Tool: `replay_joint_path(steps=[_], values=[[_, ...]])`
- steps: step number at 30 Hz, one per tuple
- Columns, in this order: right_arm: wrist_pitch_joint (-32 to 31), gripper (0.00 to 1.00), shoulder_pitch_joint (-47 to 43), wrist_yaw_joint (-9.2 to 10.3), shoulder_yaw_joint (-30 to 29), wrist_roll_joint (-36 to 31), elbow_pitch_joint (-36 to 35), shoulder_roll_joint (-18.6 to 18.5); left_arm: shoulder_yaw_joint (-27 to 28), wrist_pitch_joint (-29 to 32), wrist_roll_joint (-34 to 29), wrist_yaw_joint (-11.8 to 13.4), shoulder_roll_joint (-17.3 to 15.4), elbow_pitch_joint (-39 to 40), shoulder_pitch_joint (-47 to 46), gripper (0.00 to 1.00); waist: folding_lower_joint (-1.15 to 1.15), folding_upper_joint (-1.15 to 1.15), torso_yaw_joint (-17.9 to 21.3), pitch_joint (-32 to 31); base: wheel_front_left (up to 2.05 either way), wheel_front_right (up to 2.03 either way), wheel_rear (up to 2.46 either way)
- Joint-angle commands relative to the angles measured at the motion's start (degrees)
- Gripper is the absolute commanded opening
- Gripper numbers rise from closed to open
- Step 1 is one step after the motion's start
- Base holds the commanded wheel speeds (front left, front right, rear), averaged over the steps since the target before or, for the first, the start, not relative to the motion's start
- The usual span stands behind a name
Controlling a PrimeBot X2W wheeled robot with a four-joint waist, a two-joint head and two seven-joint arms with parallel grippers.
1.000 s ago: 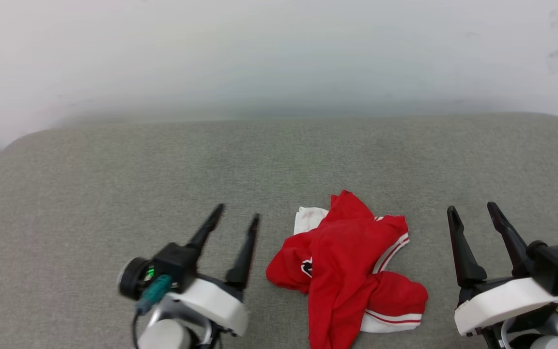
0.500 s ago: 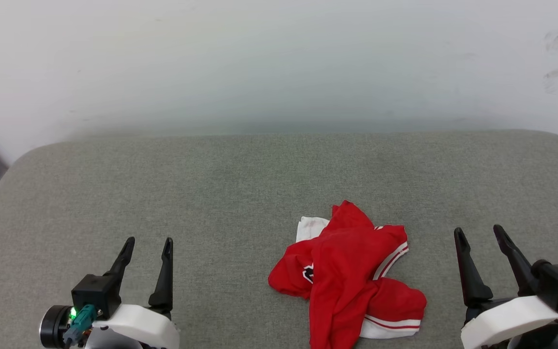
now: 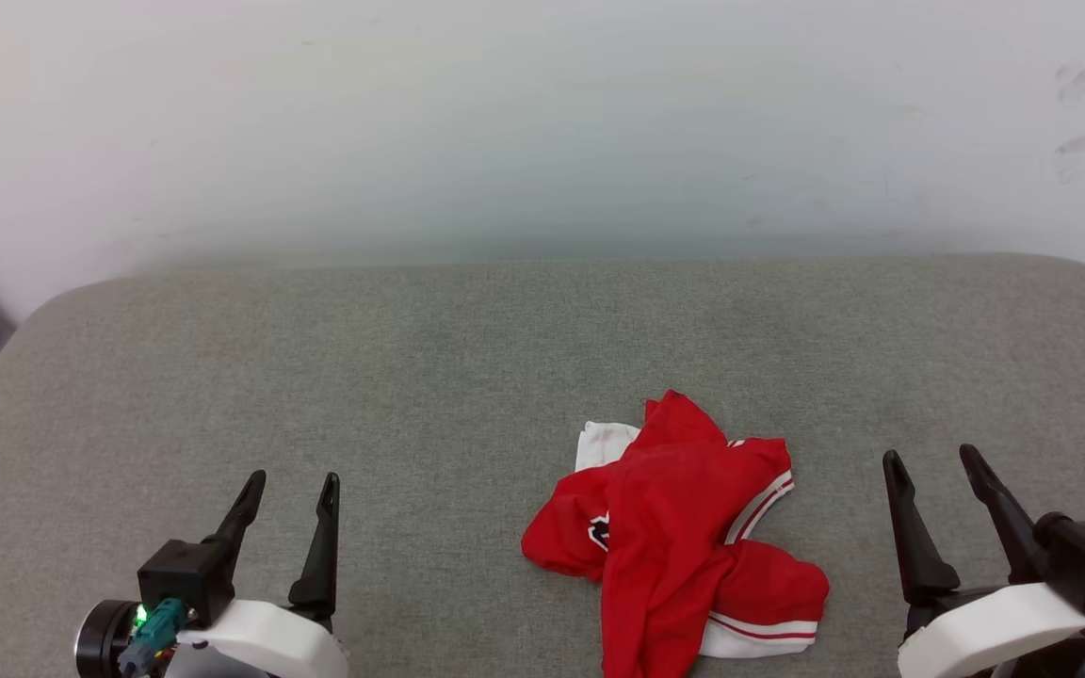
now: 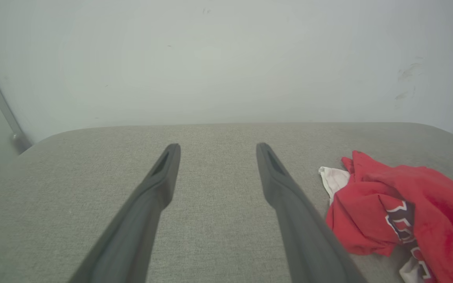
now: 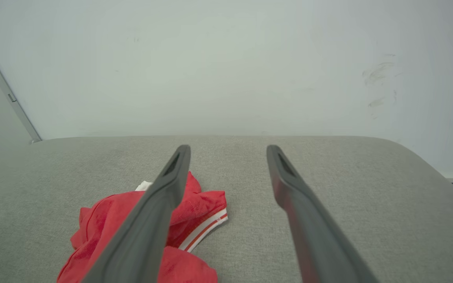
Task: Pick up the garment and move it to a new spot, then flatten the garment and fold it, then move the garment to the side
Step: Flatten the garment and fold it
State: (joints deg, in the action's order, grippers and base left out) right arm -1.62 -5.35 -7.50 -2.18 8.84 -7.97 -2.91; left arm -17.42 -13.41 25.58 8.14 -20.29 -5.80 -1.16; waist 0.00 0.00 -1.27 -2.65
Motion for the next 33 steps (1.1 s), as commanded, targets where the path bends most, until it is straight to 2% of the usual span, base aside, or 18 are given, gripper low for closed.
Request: replay_joint_path(steps=[1, 4, 7, 13, 21, 33], values=[[-0.2, 1.0, -0.6, 0.01, -0.1, 0.1, -0.4, 0.0, 0.2, 0.1, 0.3, 0.3, -0.3, 0.3, -0.3, 1.0, 0.0, 0.0, -0.1, 0.1, 0.0, 0.0, 0.0], [-0.2, 1.0, -0.7, 0.01, -0.5, 0.3, -0.6, 0.0, 0.1, 1.3, 0.5, -0.1, -0.6, 0.8, -1.4, 1.0, 0.0, 0.0, -0.5, 0.7, 0.0, 0.0, 0.0], [-0.2, 1.0, -0.4, 0.02, -0.5, 0.3, -0.9, 0.0, -1.1, 4.3, 1.3, -1.7, -0.9, 1.2, -3.7, 1.0, 0.0, 0.0, -0.9, 1.6, 0.0, 0.0, 0.0], [-0.1, 1.0, 1.6, 0.02, 0.3, -0.1, -1.7, 0.0, -4.7, 18.9, 5.7, -6.0, -1.1, -0.3, -10.6, 1.0, 0.0, 0.0, -0.6, 5.6, 0.0, 0.0, 0.0], [0.7, 1.0, 4.4, 0.02, 0.9, 0.2, -1.1, 0.0, -10.2, 35.4, 9.5, -11.3, -1.9, -3.1, -18.0, 1.0, 0.0, 0.0, 2.4, 11.1, 0.0, 0.0, 0.0], [3.1, 1.0, 7.4, 0.02, 2.0, 1.8, 1.1, 0.1, -17.1, 45.7, 9.6, -14.5, -2.5, -6.5, -24.2, 1.0, 0.0, 0.0, 6.6, 16.5, 0.0, 0.0, 0.0]])
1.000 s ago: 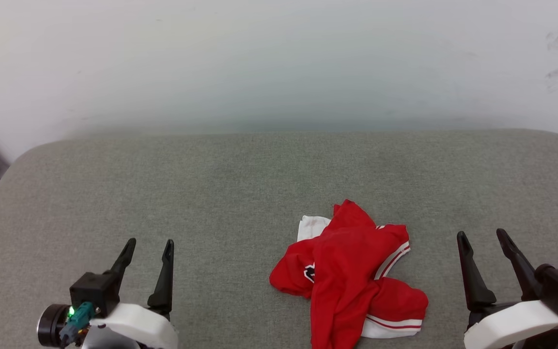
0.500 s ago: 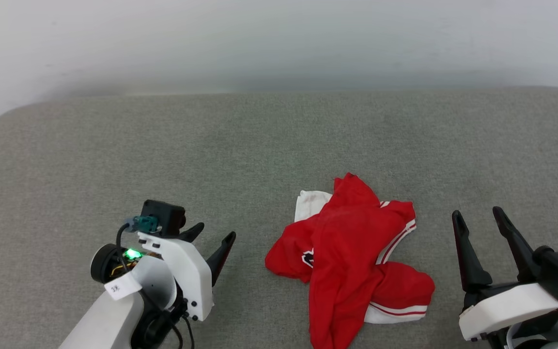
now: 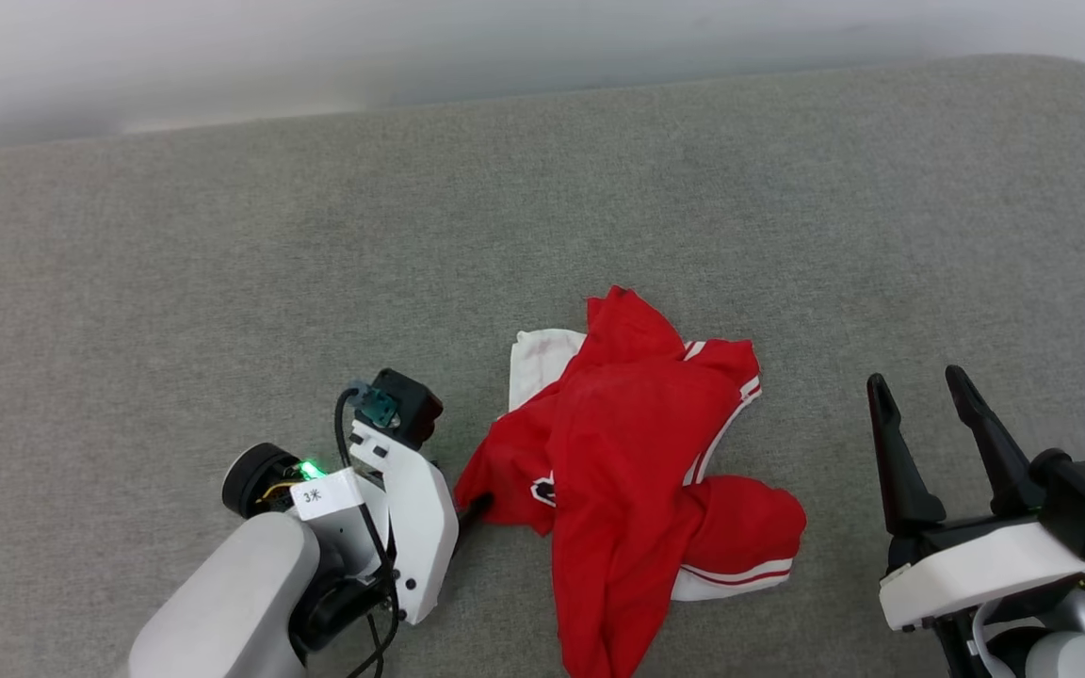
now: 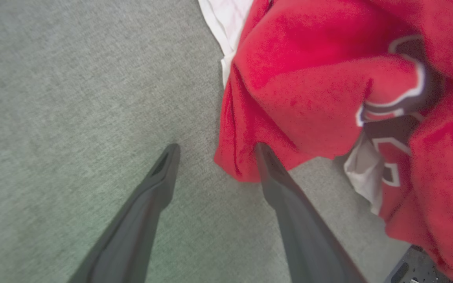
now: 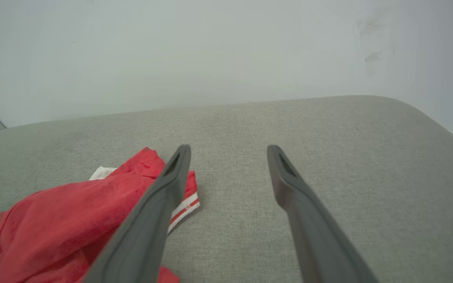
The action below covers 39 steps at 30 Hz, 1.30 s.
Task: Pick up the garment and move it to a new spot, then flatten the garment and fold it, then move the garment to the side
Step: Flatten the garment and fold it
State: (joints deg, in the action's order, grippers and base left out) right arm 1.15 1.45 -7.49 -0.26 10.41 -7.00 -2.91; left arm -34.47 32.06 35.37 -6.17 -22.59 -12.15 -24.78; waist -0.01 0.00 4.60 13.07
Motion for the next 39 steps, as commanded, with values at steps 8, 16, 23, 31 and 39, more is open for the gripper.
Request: replay_joint_path(steps=[8, 16, 23, 31, 39], values=[[1.9, 1.0, 1.9, 0.01, 0.3, 1.1, 1.7, 0.1, -7.7, 8.9, 1.0, -1.3, -1.6, -3.4, -1.8, 0.56, 0.01, 0.0, 2.0, 2.5, 0.0, 0.0, 0.0], [2.9, 1.0, 1.8, 0.0, 0.0, 2.1, 4.0, 0.1, -7.4, 1.0, -1.2, -0.6, -4.0, 0.0, -3.3, 0.0, 0.01, 0.0, 0.9, 0.4, 0.0, 0.0, 0.0], [2.5, 1.0, -0.1, 0.0, -1.1, 1.8, 4.7, 0.1, -2.4, -7.2, -2.9, 6.1, -7.0, 6.5, 0.9, 0.0, 0.01, 0.0, -1.9, -3.9, 0.0, 0.0, 0.0], [0.9, 1.0, -2.4, 0.0, -2.6, 1.1, 3.5, 0.1, 4.5, -9.6, 0.4, 16.2, -11.7, 14.4, 13.5, 0.0, 0.01, 0.0, -5.5, -7.8, 0.0, 0.0, 0.0], [-0.7, 1.0, -3.8, 0.0, -2.9, 0.5, 1.9, 0.1, 7.6, -11.6, 6.3, 20.8, -10.8, 13.7, 25.8, 0.0, 0.01, 0.0, -6.9, -9.4, 0.0, 0.0, 0.0]])
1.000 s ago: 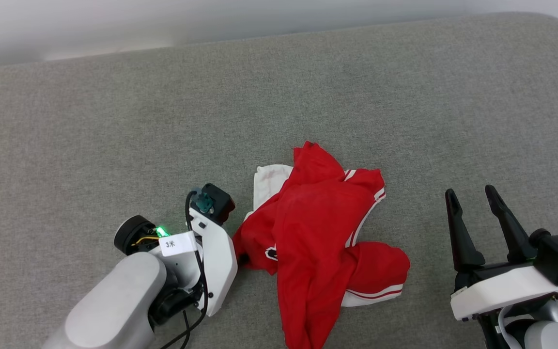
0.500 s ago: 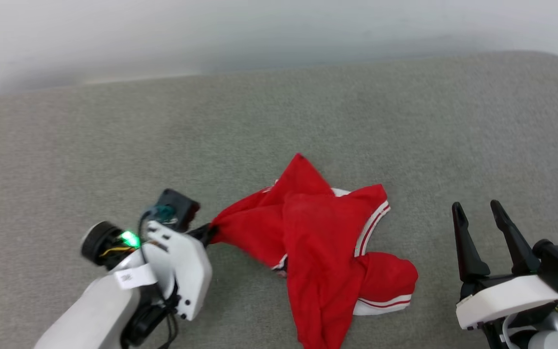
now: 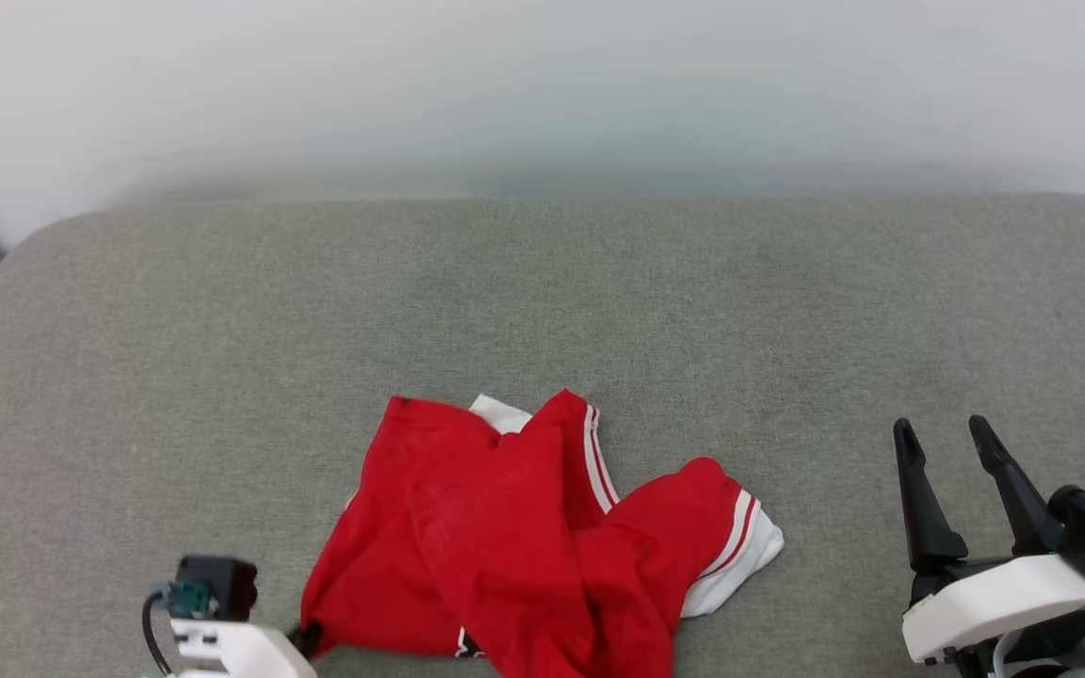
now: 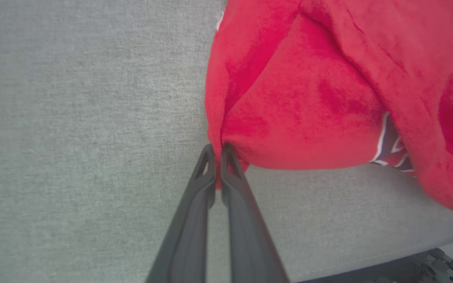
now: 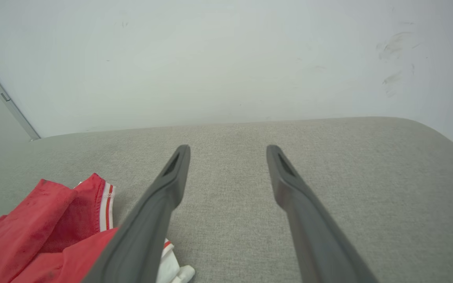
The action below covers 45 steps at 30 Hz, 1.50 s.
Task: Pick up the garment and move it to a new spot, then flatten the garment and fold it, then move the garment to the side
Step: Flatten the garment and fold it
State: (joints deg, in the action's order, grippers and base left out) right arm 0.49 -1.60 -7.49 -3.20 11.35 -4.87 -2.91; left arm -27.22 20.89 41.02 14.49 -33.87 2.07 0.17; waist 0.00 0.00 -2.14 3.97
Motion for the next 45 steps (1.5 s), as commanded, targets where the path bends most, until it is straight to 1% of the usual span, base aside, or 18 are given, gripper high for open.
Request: replay_joint_path(steps=[1, 2, 3, 4, 5, 6, 10, 15, 18, 20, 24, 27, 33, 36, 41, 42, 43, 45], values=[[-0.3, 1.0, -0.8, 0.01, 0.0, -0.4, -0.4, 0.1, 0.2, -0.7, 1.2, -0.1, 0.9, -1.3, 1.7, 0.0, 0.0, 0.0, -0.1, -0.6, 0.0, 0.0, 0.0], [-0.4, 1.0, -0.9, 0.0, 0.0, -0.5, -0.5, 0.1, 0.2, -1.3, 1.8, -0.2, 1.6, -1.6, 2.1, 0.22, 0.0, 0.0, -0.1, -0.8, 0.0, 0.0, 0.0], [-0.4, 1.0, -0.9, 0.0, 0.0, -0.5, -0.5, 0.1, 0.2, -1.3, 1.8, -0.2, 1.6, -1.6, 2.1, 0.22, 0.0, 0.0, -0.1, -0.8, 0.0, 0.0, 0.0], [-0.6, 1.0, -1.0, 0.0, 0.0, -0.6, -0.6, 0.1, 0.3, -2.0, 1.8, -0.2, 2.1, -1.9, 2.2, 0.86, 0.0, 0.0, -0.2, -1.2, 0.0, 0.0, 0.0], [-0.9, 1.0, -1.3, 0.0, -0.2, -0.7, -0.8, 0.0, 0.4, -2.9, 1.8, -0.4, 2.5, -2.4, 2.3, 1.0, 0.0, 0.0, -0.2, -1.5, 0.0, 0.0, 0.0], [-1.0, 1.0, -1.6, 0.01, -0.3, -0.8, -0.9, 0.0, 0.6, -4.0, 1.9, -0.6, 3.1, -2.8, 2.3, 1.0, 0.0, 0.0, -0.3, -1.9, 0.0, 0.0, 0.0], [-1.8, 1.0, -2.5, 0.0, -0.3, -1.0, -1.6, 0.1, 1.8, -9.4, 0.1, 0.3, 4.3, -3.9, 1.1, 1.0, 0.0, 0.0, -0.2, -3.5, 0.0, 0.0, 0.0], [-2.3, 1.0, -3.2, 0.0, -0.4, -1.0, -2.5, 0.1, 3.1, -15.8, -2.6, 0.8, 5.0, -5.0, -1.0, 1.0, 0.0, 0.0, 0.0, -4.4, 0.0, 0.0, 0.0], [-2.4, 1.0, -3.2, 0.0, -0.4, -0.8, -2.9, 0.1, 3.1, -17.8, -3.2, 0.5, 5.7, -5.6, -2.4, 1.0, 0.0, 0.0, 0.3, -4.6, 0.0, 0.0, 0.0], [-2.5, 1.0, -3.3, 0.0, -0.4, -0.8, -3.1, 0.1, 2.7, -18.1, -3.2, -0.1, 6.2, -5.9, -3.6, 1.0, 0.0, 0.0, 0.4, -4.6, 0.0, 0.0, 0.0], [-2.5, 1.0, -3.3, 0.0, -0.3, -0.7, -3.2, 0.1, 1.2, -15.4, -2.2, -2.7, 6.7, -6.5, -6.6, 1.0, 0.0, 0.0, 0.6, -4.2, 0.0, 0.0, 0.0], [-2.5, 1.0, -2.8, 0.0, -0.1, -0.5, -3.2, 0.1, -0.6, -10.9, -0.1, -5.8, 6.8, -7.2, -8.9, 1.0, 0.0, 0.0, 1.1, -3.4, 0.0, 0.0, 0.0], [-1.9, 1.0, -1.3, 0.0, 0.3, -0.3, -3.2, 0.1, -3.8, -0.7, 3.4, -10.6, 6.2, -9.6, -13.6, 1.0, 0.0, 0.0, 2.1, -0.3, 0.0, 0.0, 0.0], [-1.6, 1.0, -0.4, 0.0, 0.5, -0.1, -2.8, 0.1, -4.7, 2.3, 4.6, -12.4, 6.1, -10.8, -15.4, 1.0, 0.0, 0.0, 2.7, 1.2, 0.0, 0.0, 0.0], [-0.9, 1.0, 0.6, 0.0, 0.7, 0.2, -2.0, 0.1, -5.5, 4.9, 5.6, -13.9, 6.2, -12.6, -17.4, 1.0, 0.0, 0.0, 3.4, 3.0, 0.0, 0.0, 0.0], [-0.7, 1.0, 0.7, 0.0, 0.6, 0.2, -1.8, 0.1, -5.6, 5.1, 6.0, -14.2, 6.5, -12.8, -17.4, 0.31, 0.0, 0.0, 3.5, 3.1, 0.0, 0.0, 0.0], [-0.6, 1.0, 0.8, 0.0, 0.6, 0.2, -1.6, 0.1, -5.7, 5.1, 6.0, -14.4, 6.5, -13.1, -17.5, 0.0, 0.0, 0.0, 3.5, 3.2, 0.0, 0.0, 0.0], [-0.4, 1.0, 1.1, 0.0, 0.6, 0.3, -1.3, 0.1, -5.8, 5.3, 6.2, -14.5, 6.5, -13.2, -17.7, 0.0, 0.0, 0.0, 3.5, 3.4, 0.0, 0.0, 0.0]])
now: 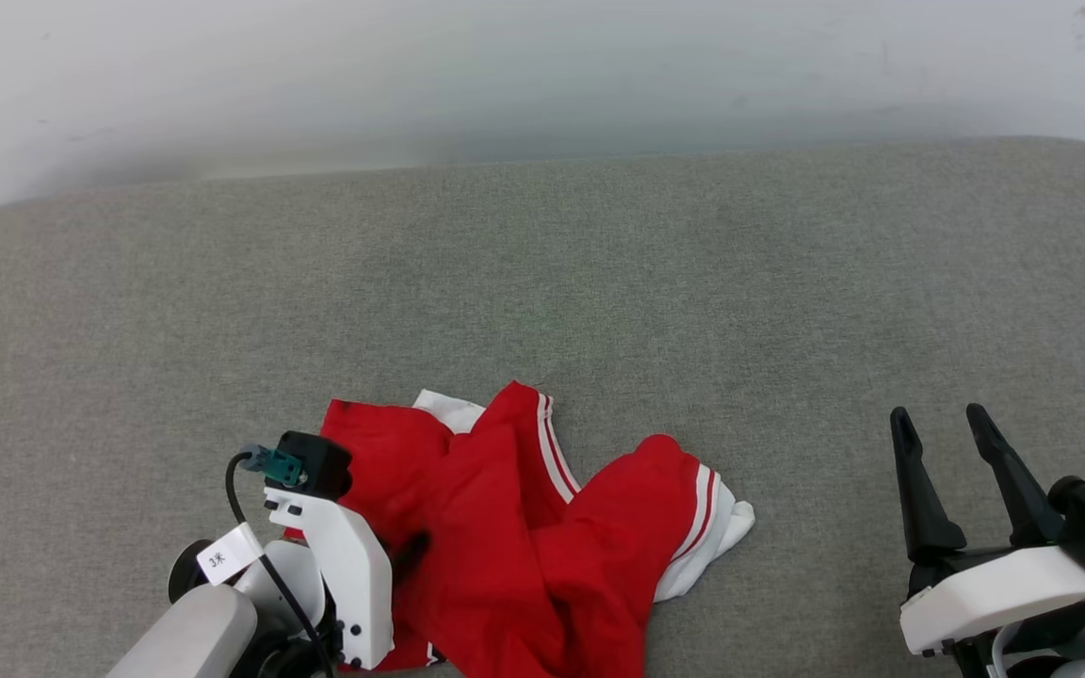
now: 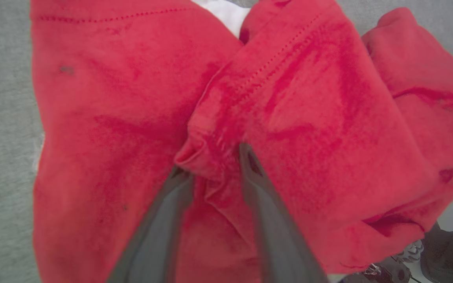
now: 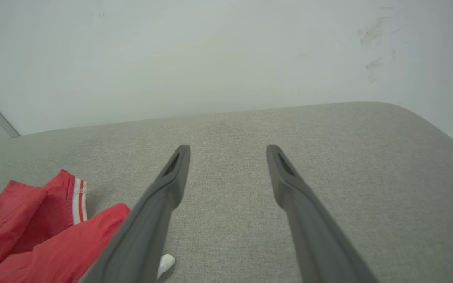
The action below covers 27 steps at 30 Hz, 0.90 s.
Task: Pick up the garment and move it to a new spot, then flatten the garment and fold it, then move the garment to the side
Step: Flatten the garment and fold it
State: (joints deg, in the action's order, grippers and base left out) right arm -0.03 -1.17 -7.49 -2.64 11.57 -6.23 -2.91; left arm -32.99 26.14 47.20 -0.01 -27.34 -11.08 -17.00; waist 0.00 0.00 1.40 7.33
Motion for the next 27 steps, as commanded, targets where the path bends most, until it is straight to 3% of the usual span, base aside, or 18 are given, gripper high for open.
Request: replay_joint_path(steps=[1, 5, 6, 9, 14, 18, 23, 27], values=[[0.3, 1.0, 0.8, 0.0, -0.1, 0.1, 0.3, 0.1, -0.1, -0.4, -0.3, -0.2, -0.1, 0.0, -0.8, 0.0, 0.0, 0.0, 0.0, 0.0, 0.0, 0.0, 0.0], [0.6, 1.0, 0.7, 0.0, -0.8, 0.1, 0.9, 0.1, 0.7, -4.1, -3.1, 1.3, -0.8, 1.7, -1.2, 0.0, 0.0, 0.0, -0.7, -0.7, 0.0, 0.0, 0.0], [0.6, 1.0, 0.3, 0.0, -1.3, -0.1, 1.1, 0.1, 1.8, -6.6, -4.8, 3.6, -1.9, 4.2, 0.6, 0.0, 0.0, 0.0, -1.6, -1.7, 0.0, 0.0, 0.0], [0.4, 1.0, -0.3, 0.0, -1.4, -0.2, 1.1, 0.1, 3.2, -8.1, -5.1, 6.5, -3.4, 7.9, 4.3, 0.0, 0.0, 0.0, -2.4, -2.7, 0.0, 0.0, 0.0], [0.2, 1.0, -1.5, 0.0, -1.4, -0.2, 1.3, 0.1, 5.0, -7.5, -2.9, 12.2, -5.7, 13.6, 15.0, 0.0, 0.0, 0.0, -3.4, -4.6, 0.0, 0.0, 0.0], [-0.1, 1.0, -2.7, 0.0, -1.6, -0.2, 1.2, 0.1, 5.1, -6.2, 0.1, 16.0, -5.7, 16.3, 24.2, 0.0, 0.0, 0.0, -4.1, -6.4, 0.0, 0.0, 0.0], [-0.5, 1.0, -3.6, 0.0, -1.3, -0.2, 0.8, 0.1, 5.7, -5.7, 4.7, 18.2, -4.1, 15.5, 32.4, 0.0, 0.0, 0.0, -4.6, -7.7, 0.0, 0.0, 0.0], [-0.7, 1.0, -3.9, 0.0, -1.3, -0.4, 0.3, 0.1, 5.4, -5.9, 6.7, 17.8, -2.8, 13.8, 35.0, 0.0, 0.0, 0.0, -4.9, -8.1, 0.0, 0.0, 0.0]])
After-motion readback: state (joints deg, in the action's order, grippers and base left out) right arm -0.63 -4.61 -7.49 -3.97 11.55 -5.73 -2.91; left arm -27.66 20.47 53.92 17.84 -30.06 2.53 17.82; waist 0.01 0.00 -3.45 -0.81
